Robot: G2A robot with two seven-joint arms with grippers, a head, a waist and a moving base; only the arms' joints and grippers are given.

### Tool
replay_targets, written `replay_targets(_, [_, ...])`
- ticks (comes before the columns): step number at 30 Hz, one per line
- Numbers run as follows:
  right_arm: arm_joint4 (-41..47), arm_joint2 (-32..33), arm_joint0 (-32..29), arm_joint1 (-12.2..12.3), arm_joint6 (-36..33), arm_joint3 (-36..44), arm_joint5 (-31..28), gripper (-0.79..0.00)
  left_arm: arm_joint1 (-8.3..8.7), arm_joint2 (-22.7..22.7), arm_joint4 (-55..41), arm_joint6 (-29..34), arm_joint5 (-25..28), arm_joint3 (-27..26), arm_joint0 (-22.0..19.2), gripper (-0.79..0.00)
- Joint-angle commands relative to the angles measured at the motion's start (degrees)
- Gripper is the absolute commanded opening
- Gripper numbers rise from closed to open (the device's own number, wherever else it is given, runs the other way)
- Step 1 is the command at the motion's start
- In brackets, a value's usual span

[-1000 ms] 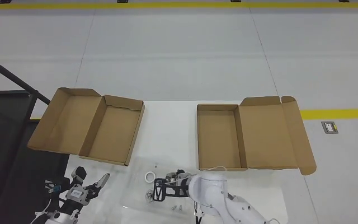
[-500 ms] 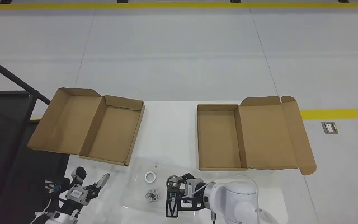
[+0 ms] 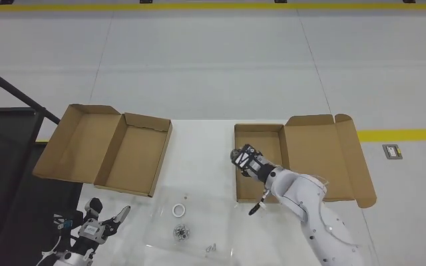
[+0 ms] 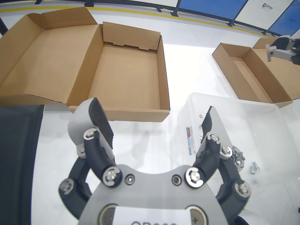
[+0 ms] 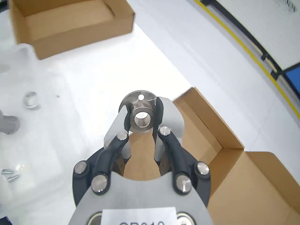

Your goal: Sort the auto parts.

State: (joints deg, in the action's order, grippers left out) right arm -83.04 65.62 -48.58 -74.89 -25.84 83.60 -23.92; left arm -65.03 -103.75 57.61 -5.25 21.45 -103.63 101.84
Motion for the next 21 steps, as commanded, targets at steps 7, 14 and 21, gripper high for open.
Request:
replay_targets(7, [5.0, -5.7, 16.5, -3.4, -5.7, -30.6, 5.9, -0.785, 0.00, 0.0, 0.0, 0.0, 0.0, 0.0, 0.0, 0.000])
replay_targets(14, [7.7, -9.1, 23.1, -5.9, -2.5, -45.6, 6.6, -0.785, 0.00, 0.0, 0.0, 0.0, 0.0, 0.0, 0.0, 0.000])
replay_targets(21, [7.7, -10.8, 25.4, -7.2, -1.4, -50.2, 7.3, -0.259, 0.00, 0.0, 0.0, 0.0, 0.0, 0.0, 0.0, 0.000])
